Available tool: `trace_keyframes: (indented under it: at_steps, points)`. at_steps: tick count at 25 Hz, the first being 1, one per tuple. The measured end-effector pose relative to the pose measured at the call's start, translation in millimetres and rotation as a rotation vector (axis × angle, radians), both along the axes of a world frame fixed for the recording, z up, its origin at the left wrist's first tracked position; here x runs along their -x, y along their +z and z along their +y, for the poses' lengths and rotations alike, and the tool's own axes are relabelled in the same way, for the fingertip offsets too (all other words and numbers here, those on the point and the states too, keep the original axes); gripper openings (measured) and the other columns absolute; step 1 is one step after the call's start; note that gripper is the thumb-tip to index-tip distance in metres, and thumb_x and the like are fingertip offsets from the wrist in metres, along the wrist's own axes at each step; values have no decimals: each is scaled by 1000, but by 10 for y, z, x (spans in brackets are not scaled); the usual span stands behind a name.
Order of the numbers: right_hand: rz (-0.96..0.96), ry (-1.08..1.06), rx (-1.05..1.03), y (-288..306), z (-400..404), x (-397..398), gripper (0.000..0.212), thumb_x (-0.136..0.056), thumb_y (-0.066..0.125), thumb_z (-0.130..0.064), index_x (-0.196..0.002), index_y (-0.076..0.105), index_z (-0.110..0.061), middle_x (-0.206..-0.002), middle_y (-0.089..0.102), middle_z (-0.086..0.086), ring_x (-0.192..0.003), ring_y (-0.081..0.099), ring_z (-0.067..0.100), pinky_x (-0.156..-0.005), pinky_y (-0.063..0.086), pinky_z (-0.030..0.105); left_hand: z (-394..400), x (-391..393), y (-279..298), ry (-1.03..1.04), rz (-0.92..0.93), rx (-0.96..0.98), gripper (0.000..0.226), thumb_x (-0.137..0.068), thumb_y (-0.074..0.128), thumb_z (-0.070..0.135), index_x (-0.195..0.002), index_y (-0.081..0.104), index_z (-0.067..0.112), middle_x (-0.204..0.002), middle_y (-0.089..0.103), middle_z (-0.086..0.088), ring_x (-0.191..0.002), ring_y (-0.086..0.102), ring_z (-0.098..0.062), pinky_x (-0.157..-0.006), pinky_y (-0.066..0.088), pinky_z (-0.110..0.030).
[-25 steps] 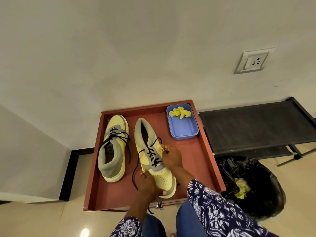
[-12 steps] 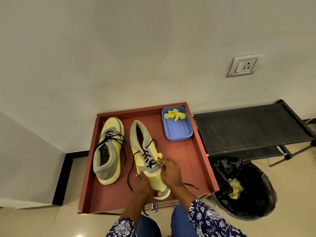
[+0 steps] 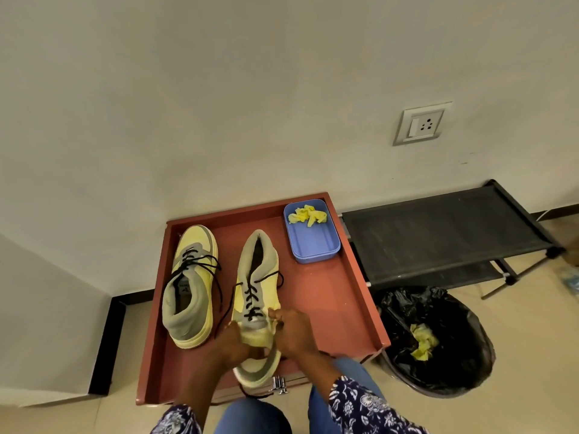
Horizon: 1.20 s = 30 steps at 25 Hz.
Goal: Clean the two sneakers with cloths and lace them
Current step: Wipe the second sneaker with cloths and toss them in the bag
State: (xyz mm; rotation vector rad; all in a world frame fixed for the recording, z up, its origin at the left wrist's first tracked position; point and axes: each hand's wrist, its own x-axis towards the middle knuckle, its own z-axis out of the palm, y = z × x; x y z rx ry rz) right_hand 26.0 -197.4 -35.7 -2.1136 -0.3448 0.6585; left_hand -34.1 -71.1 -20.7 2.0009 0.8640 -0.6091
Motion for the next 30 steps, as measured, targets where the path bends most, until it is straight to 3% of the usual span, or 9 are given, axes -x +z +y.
trace_keyframes:
  at_steps: [2, 5, 10, 13, 14, 16, 19, 25, 30]
  points:
    - [62, -4, -28, 5, 91, 180, 33, -91, 49, -3, -122, 60, -6, -124, 62, 8, -111, 57, 13, -87, 32, 3, 104, 70, 31, 17, -16, -42, 63, -62, 84, 26, -110, 49, 6, -108, 57, -3, -96, 52, -14, -79, 43, -25]
    - [83, -40, -50, 18, 193, 403, 32, -89, 53, -4, -120, 61, -8, -122, 62, 6, -110, 56, 13, -86, 35, 5, 229, 154, -10, 26, -50, -95, 98, -33, 79, 52, -115, 50, 6, -107, 62, -5, -91, 56, -17, -75, 43, -26]
    - [106, -42, -118, 35, 80, 407, 32, -87, 53, 1, -116, 63, -4, -111, 62, -3, -101, 52, 5, -79, 35, -4, 267, 200, -62, -11, -85, -159, 60, -63, 84, 27, -111, 50, 15, -104, 58, 0, -95, 54, -18, -76, 37, -23]
    - [210, -106, -194, 17, -120, 262, 27, -82, 62, 1, -106, 69, -8, -79, 65, -26, -83, 59, 4, -73, 47, 5, 340, 205, -59, -75, -66, -171, 93, -61, 83, 40, -137, 38, 12, -131, 53, -2, -117, 50, -21, -94, 41, -28]
    - [215, -174, -188, 0, -190, 184, 27, -80, 64, 2, -104, 70, -9, -76, 66, -25, -80, 58, 4, -65, 45, 2, 353, 206, -41, -86, -59, -172, 100, -62, 82, 43, -142, 30, 12, -138, 48, -4, -125, 46, -22, -100, 39, -29]
    - [174, -362, -187, -5, -322, -27, 29, -80, 63, 3, -106, 68, -7, -93, 69, -8, -84, 59, 8, -58, 41, -1, 349, 206, -29, -94, -70, -159, 102, -65, 80, 42, -145, 24, 11, -144, 41, -4, -131, 40, -23, -105, 35, -30]
    - [110, -527, -265, 96, -342, -398, 27, -83, 62, -3, -108, 69, -9, -99, 71, 6, -87, 62, 14, -63, 46, 10, 337, 215, -68, -126, -90, -178, 97, -71, 77, 39, -145, 21, 11, -148, 35, -4, -135, 34, -22, -108, 29, -28]
    - [105, -521, -236, 100, 58, -921, 31, -86, 57, -12, -116, 64, -14, -113, 68, 4, -105, 62, 21, -93, 51, 38, 383, 202, -115, -149, -92, -193, 98, -72, 75, 40, -146, 18, 13, -151, 30, -5, -138, 31, -22, -112, 26, -30]
    - [58, -491, -169, 6, 163, -706, 36, -86, 50, -2, -118, 63, -10, -108, 69, 12, -94, 62, 23, -80, 48, 33, 367, 190, -109, -134, -110, -189, 97, -73, 75, 37, -146, 16, 12, -151, 28, -5, -139, 28, -22, -111, 23, -28]
